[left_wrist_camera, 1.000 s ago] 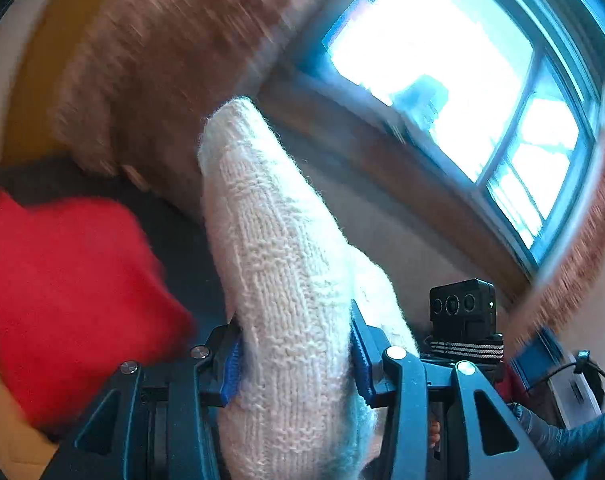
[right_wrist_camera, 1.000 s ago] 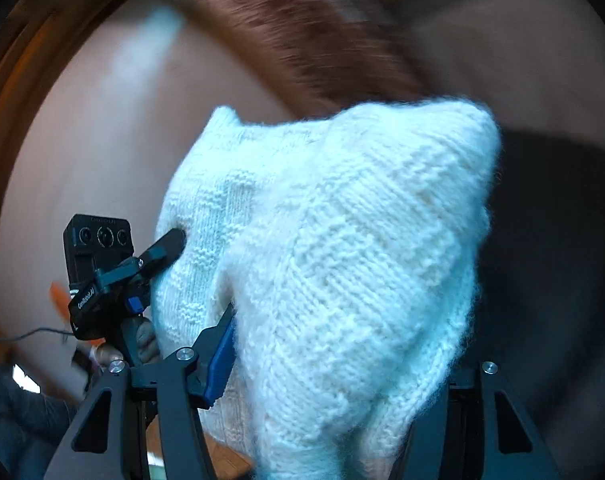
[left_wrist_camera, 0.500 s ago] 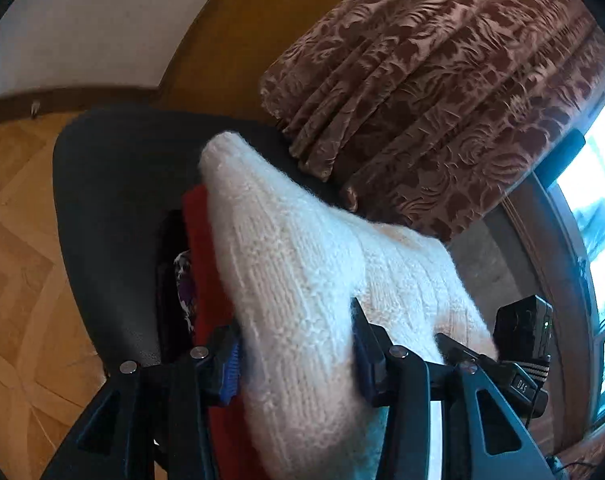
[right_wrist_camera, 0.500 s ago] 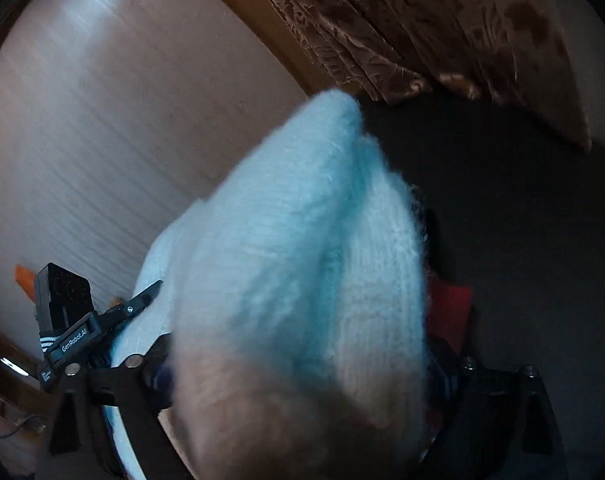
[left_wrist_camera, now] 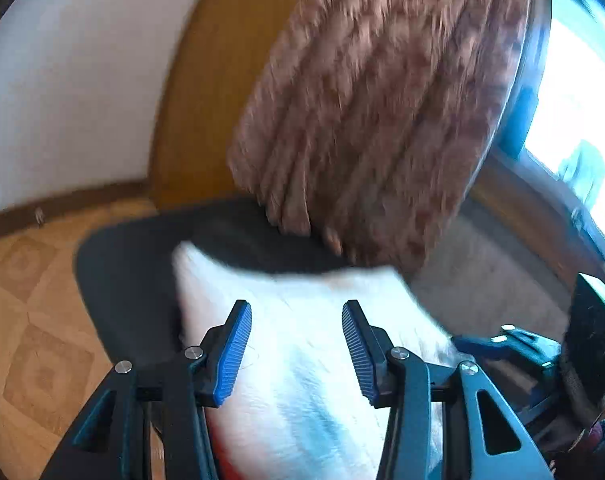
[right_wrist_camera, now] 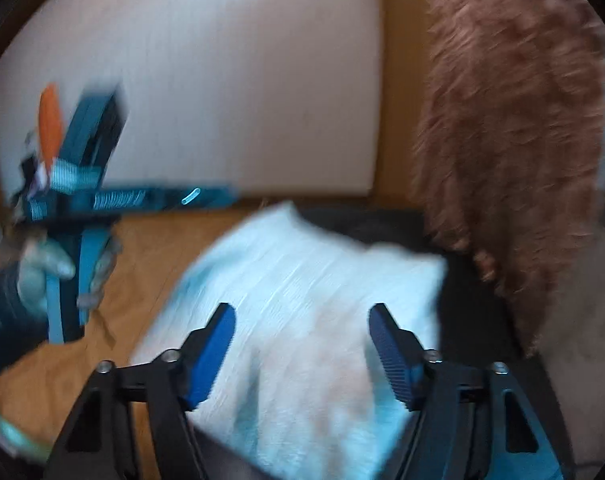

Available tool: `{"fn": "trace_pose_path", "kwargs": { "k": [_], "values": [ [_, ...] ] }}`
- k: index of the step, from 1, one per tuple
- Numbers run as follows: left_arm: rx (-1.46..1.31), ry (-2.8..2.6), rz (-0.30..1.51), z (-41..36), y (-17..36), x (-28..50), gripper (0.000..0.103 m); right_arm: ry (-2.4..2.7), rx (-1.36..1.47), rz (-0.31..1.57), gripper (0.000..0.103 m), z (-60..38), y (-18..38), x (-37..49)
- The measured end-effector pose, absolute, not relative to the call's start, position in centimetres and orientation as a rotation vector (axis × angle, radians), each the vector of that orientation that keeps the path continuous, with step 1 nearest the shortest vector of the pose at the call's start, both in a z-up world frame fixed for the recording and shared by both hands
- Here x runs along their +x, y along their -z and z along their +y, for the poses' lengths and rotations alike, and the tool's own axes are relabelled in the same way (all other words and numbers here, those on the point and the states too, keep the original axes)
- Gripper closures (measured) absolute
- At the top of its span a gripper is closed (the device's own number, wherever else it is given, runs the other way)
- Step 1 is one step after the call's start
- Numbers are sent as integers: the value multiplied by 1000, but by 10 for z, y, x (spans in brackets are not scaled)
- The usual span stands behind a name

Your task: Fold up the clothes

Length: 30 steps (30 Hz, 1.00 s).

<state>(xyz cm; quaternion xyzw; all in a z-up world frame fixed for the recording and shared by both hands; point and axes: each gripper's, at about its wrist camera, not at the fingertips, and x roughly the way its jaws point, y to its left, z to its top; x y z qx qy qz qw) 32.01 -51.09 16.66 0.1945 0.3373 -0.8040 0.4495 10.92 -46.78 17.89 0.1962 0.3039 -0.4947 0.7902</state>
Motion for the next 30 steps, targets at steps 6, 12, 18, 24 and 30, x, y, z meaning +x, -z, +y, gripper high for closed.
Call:
{"fn": "trace_pose_path", "kwargs": {
  "k": [6,12,18,24,30],
  "values": [
    [586,1899,831,-528,-131,296,57,1112,630,593,28,-502,-125,103],
    [544,1808,711,-504,-155,299,56,1190,568,594,28,-491,-139,110],
    [539,1634,537,-454,-200,307,41,1344,395,558,15,-443,-183,131],
    [555,1616,473,-403,-222,303,53,1346,307,582,2,-376,-203,156],
    [442,1622,440,-359,-243,315,68,1323,289,548,1,-317,-210,168]
  ]
}}
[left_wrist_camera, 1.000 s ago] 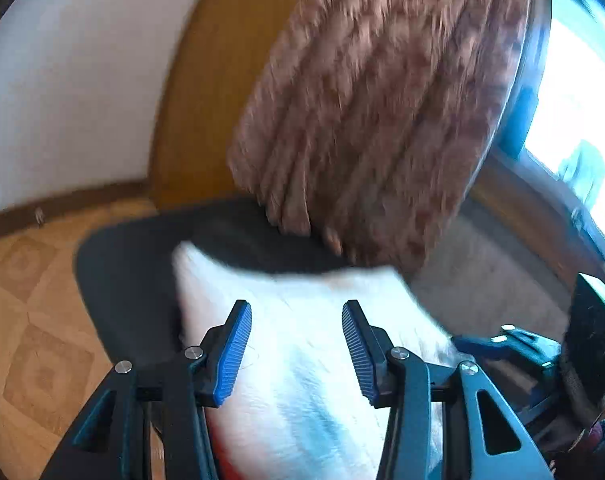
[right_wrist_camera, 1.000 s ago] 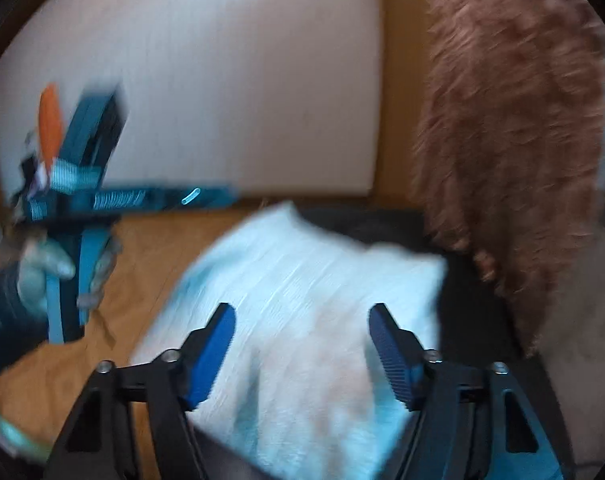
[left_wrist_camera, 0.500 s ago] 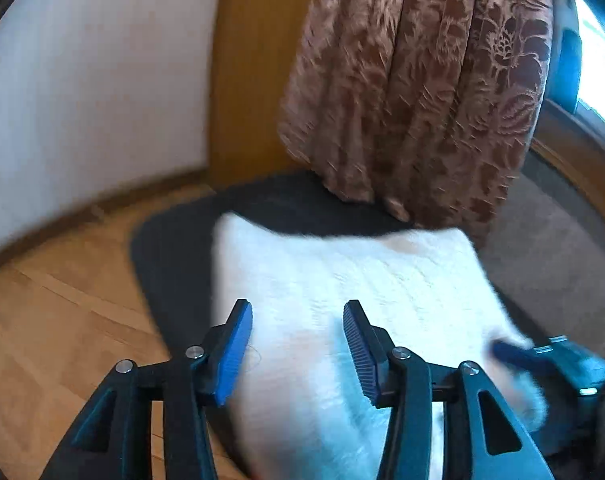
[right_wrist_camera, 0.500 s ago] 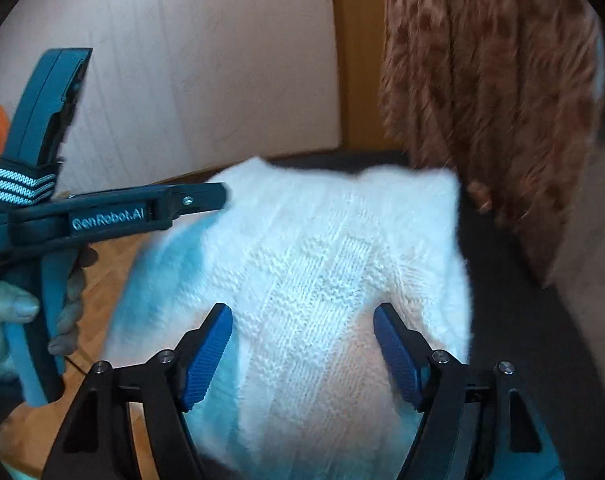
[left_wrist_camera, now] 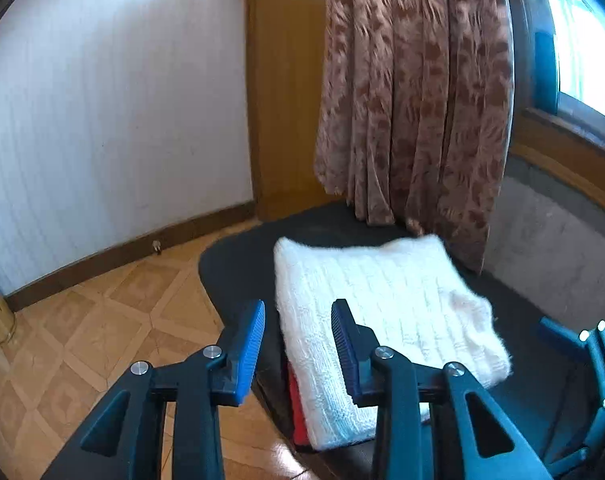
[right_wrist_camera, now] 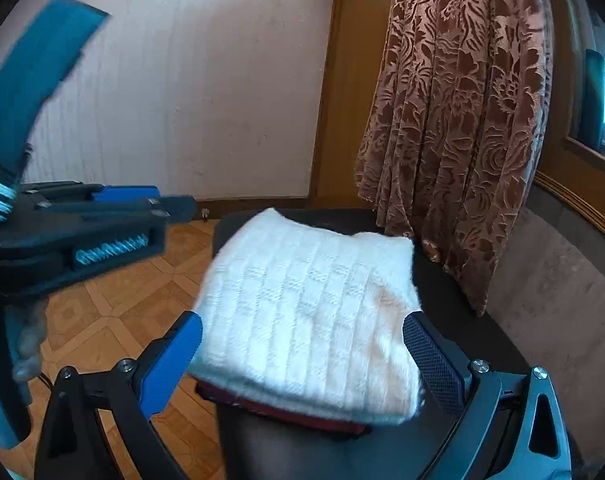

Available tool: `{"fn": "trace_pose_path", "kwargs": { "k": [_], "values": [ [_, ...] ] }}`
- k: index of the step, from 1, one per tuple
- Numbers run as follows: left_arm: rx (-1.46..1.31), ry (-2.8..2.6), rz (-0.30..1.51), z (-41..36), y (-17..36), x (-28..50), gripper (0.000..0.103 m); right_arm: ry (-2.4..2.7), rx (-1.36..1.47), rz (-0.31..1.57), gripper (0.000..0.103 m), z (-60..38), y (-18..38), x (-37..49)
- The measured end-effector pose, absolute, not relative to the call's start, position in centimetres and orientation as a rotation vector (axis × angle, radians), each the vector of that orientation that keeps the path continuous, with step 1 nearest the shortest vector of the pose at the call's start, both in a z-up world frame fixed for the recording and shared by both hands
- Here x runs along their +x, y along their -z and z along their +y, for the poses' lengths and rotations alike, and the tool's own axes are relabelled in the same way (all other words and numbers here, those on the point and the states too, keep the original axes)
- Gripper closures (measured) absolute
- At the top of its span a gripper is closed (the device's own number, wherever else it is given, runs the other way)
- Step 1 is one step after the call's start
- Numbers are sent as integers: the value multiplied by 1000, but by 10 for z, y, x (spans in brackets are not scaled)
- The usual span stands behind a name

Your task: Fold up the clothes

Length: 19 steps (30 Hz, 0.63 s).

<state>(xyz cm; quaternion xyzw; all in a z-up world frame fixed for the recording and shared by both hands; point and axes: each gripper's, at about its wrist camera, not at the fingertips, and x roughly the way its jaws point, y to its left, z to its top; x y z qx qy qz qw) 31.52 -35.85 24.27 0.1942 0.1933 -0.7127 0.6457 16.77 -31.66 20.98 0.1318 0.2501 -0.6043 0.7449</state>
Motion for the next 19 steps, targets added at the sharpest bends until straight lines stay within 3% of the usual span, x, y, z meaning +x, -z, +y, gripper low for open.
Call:
{"fn": "trace_pose_path", "kwargs": {
  "k": [19],
  "values": [
    [396,1589,506,-334,-231,334,68,1312,250,565,0,-296,-206,184]
  ]
}}
